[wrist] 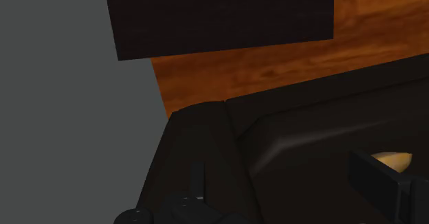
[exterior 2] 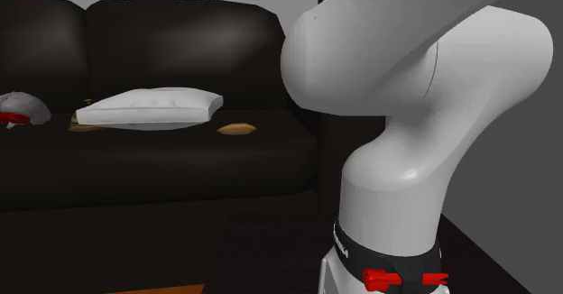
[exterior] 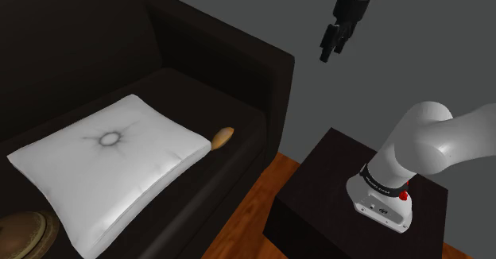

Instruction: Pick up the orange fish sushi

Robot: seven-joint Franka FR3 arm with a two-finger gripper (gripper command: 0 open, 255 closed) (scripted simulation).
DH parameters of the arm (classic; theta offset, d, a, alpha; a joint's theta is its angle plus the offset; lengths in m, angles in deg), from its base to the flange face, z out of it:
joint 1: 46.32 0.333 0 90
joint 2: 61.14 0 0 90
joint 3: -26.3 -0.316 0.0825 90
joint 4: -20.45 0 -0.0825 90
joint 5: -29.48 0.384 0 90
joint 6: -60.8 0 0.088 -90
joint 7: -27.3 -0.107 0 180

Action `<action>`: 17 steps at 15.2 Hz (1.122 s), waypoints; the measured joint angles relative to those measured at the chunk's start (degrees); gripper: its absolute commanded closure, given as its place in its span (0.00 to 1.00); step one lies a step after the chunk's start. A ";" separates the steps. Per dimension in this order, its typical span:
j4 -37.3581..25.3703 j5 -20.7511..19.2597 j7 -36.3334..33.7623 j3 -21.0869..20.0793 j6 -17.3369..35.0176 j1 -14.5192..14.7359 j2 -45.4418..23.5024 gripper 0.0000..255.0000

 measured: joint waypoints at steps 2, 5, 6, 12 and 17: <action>0.67 0.50 -1.30 -0.71 0.55 -0.08 0.09 0.00; 3.52 2.94 -8.20 -4.15 3.33 -0.64 0.07 0.00; 4.20 3.95 -10.95 -5.59 4.44 -0.78 -0.35 0.00; 8.46 9.84 -27.65 -14.50 12.87 -1.74 -4.28 0.00; 8.58 13.53 -41.72 -22.15 20.38 -3.07 -10.97 0.00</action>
